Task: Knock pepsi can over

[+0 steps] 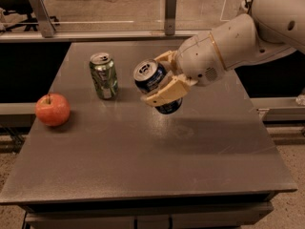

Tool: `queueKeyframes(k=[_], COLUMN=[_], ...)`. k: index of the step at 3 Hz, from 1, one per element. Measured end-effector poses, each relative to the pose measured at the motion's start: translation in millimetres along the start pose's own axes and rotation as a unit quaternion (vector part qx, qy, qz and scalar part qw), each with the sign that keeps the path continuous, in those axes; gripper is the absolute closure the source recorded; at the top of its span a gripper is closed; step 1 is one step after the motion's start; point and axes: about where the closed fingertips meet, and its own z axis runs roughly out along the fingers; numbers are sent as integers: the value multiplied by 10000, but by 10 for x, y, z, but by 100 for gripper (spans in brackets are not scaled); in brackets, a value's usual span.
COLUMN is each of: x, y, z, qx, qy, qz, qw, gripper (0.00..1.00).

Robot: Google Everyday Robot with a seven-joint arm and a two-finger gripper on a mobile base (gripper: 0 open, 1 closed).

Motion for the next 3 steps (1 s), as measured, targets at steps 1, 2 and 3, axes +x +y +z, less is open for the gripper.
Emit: queueKeyframes(k=[1, 2, 3], x=[84, 476, 617], y=[-55, -245, -184], z=[23, -20, -57], qx=[36, -155, -400], qy=[494, 1415, 1713], qz=[43, 546, 758], qw=[9988, 9883, 9815], gripper=[100, 100, 100])
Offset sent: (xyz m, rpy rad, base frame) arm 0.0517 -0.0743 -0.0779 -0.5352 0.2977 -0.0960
